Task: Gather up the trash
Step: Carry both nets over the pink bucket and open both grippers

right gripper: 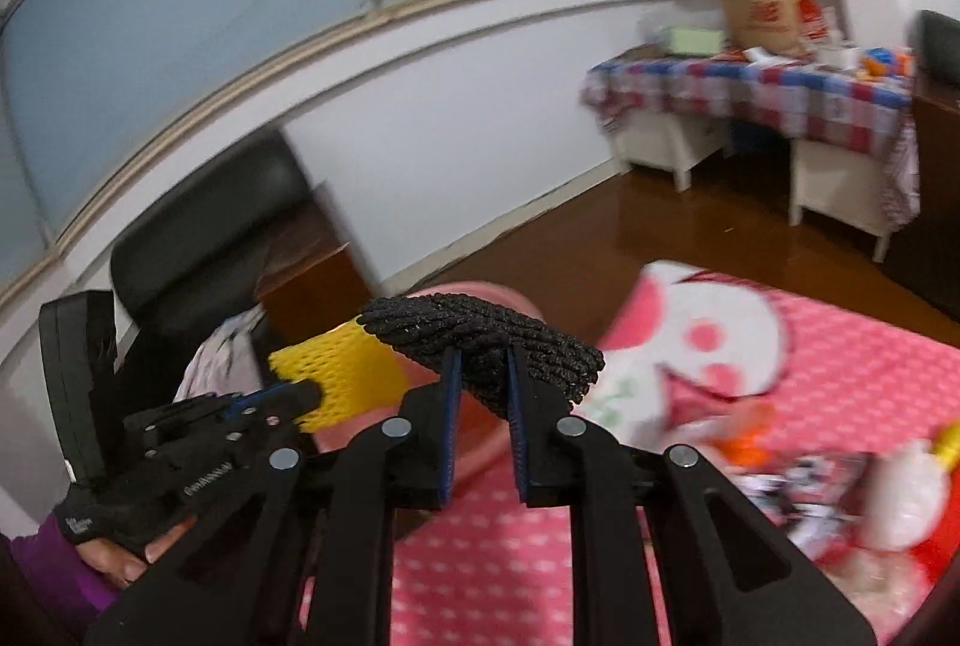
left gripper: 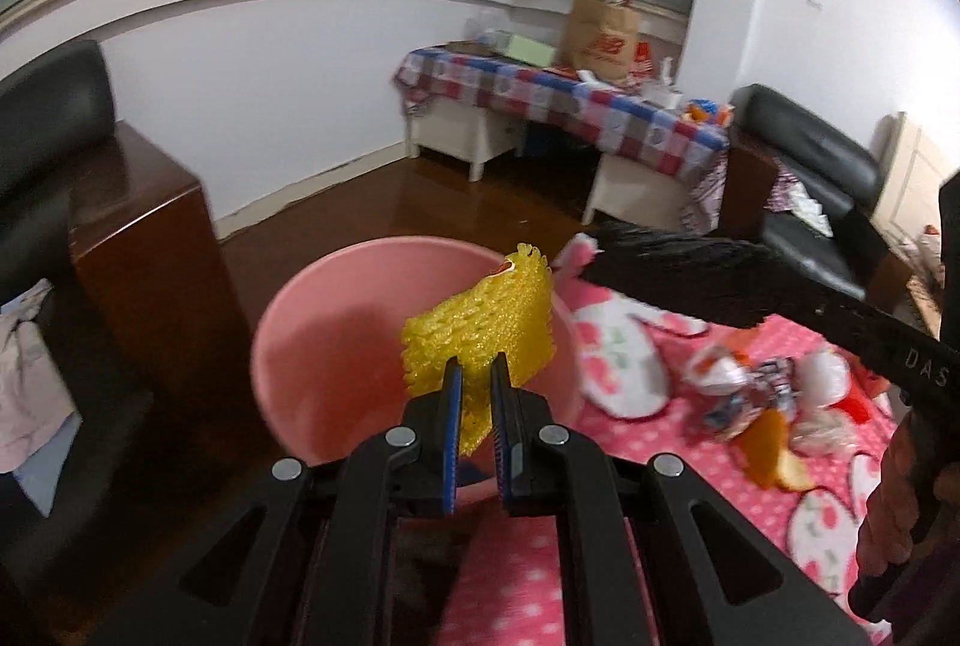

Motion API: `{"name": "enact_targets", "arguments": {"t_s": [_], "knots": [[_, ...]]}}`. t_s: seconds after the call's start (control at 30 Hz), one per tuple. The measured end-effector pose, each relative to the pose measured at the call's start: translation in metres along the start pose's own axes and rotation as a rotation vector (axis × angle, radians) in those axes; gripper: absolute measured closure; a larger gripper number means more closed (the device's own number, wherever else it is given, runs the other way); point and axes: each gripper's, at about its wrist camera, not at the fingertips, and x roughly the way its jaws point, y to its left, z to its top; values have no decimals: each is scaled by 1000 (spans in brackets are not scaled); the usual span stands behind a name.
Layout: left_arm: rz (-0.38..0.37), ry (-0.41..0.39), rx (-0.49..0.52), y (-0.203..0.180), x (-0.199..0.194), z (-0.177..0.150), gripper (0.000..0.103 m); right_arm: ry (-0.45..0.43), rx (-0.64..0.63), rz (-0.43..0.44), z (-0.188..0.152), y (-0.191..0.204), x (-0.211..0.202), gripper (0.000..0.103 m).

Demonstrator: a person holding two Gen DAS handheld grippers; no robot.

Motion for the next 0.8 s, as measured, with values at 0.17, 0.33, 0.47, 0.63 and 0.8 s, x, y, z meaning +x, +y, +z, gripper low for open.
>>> {"name": "enact_targets", "arguments": {"t_s": [0.17,0.33,0.47,0.63,0.8], "knots": [[33,35,-29,32,9,-1,95,95,-7,49,-4,23,46,88],[55,68,-36,57,26,-1,94,148,4,50,-12,32,72,88],[60,85,-48,70,34,-5,93,179,44,56,-15,29,90,88],[58,83,-54,76,40,-12,72,212,86,71,-18,23,99,69],[66,76,-57,74,38,-20,64,193,81,73,-18,25,95,60]]}}
